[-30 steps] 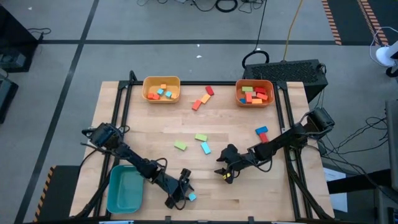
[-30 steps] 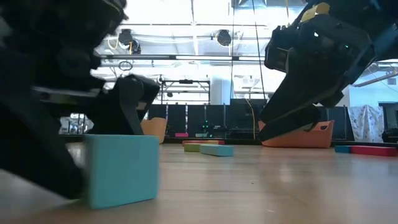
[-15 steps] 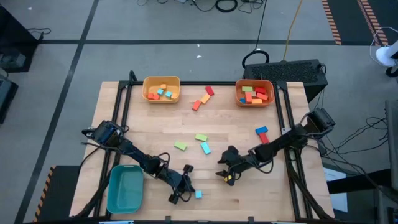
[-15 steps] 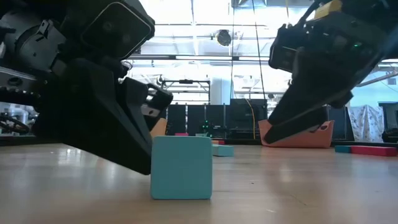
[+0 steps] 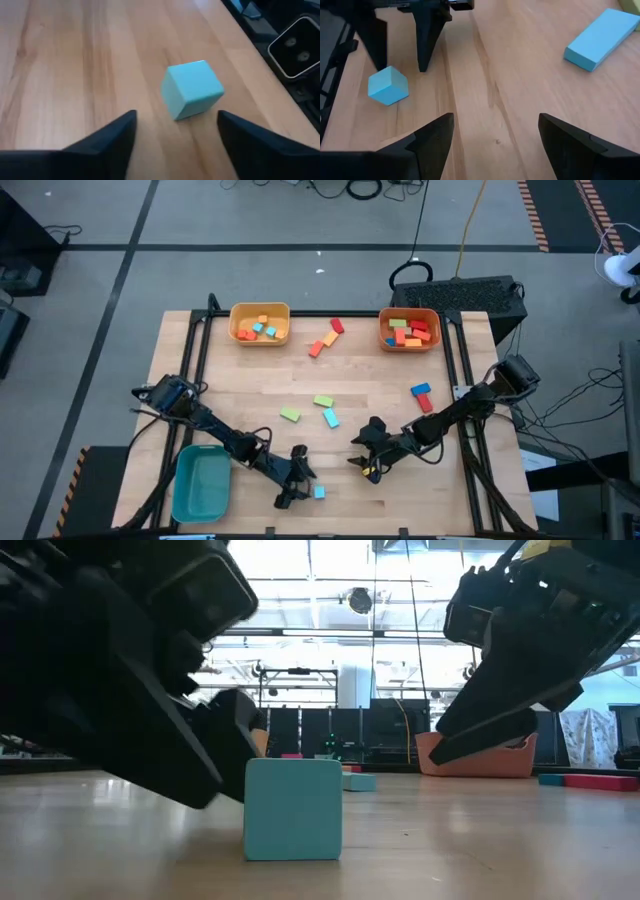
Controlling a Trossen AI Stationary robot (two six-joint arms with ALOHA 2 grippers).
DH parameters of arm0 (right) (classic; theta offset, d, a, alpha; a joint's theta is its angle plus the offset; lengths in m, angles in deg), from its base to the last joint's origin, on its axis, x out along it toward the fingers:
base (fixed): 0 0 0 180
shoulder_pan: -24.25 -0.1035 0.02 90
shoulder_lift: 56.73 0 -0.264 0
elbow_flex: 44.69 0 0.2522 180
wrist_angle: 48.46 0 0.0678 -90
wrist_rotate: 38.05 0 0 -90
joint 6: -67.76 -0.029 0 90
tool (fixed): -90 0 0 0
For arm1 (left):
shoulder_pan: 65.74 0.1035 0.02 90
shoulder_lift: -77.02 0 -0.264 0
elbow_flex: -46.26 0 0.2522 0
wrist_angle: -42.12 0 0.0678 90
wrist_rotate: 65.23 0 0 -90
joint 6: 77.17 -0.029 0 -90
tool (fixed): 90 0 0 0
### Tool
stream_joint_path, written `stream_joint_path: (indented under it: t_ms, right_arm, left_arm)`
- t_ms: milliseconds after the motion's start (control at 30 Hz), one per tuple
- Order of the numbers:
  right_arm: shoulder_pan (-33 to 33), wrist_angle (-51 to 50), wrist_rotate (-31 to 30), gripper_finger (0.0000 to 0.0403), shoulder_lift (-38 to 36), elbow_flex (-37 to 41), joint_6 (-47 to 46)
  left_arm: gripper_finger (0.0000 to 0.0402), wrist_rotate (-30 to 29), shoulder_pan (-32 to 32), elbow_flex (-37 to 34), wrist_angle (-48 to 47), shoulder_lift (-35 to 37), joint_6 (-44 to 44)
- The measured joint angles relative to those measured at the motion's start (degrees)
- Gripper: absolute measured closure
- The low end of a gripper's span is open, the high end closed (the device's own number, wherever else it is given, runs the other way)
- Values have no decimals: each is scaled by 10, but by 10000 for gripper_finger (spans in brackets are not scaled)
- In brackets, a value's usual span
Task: Sort blocks by size
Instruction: Put the small light blue block into the yellow bin
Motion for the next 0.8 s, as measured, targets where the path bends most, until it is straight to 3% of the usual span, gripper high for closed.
stream_joint_path:
  t_ms: [200,467,800]
  right_arm:
    - [0,0,0,126,0,0,-2]
    - [0,0,-5,126,0,0,-2]
    - [0,4,-13,126,0,0,-2]
  left_arm:
    - [53,-29,-17,0,45,0,0]
    - [47,-80,-29,3,64,-12,-24]
    - [54,-75,-27,61,61,-79,-64]
